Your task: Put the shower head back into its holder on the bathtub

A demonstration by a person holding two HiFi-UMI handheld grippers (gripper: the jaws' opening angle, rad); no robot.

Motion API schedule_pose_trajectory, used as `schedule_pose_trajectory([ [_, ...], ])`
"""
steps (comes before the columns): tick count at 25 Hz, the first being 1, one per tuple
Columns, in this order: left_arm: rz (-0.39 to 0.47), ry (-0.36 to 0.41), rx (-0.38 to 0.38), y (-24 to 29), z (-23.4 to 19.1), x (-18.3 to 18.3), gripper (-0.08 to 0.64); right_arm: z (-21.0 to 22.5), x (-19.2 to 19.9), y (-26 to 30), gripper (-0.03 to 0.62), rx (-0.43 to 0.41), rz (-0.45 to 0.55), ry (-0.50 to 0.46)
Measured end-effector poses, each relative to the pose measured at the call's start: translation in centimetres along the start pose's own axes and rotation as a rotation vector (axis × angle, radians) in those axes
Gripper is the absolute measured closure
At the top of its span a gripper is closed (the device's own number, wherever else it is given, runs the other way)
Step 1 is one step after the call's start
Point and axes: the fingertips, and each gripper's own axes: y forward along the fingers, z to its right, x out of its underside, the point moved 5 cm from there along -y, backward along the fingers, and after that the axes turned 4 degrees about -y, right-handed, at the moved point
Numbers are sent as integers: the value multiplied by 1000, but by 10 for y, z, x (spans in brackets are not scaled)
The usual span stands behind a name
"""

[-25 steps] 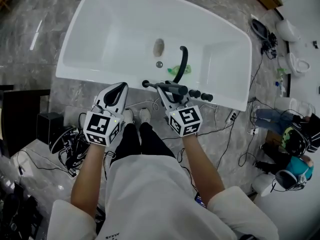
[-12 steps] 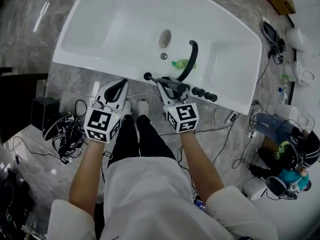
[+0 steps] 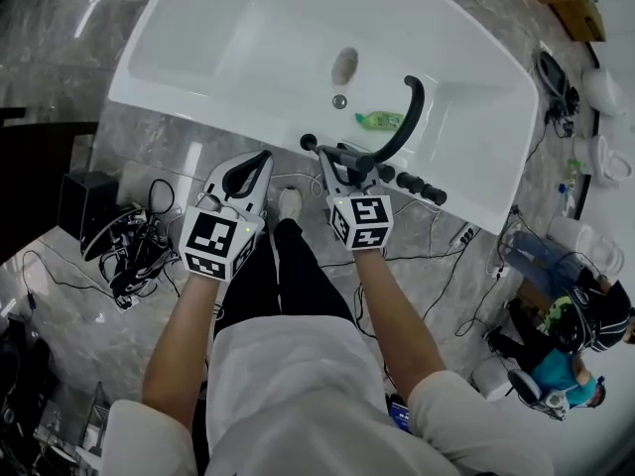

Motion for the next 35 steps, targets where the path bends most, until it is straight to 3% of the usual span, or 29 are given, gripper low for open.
schedule_pose_trajectory([
  [12, -9, -48, -4, 15, -18, 23, 549, 4, 26, 35, 449, 35, -47, 18],
  [35, -75, -26, 9, 46, -26, 40, 549, 11, 64, 66, 449, 41, -85, 66],
])
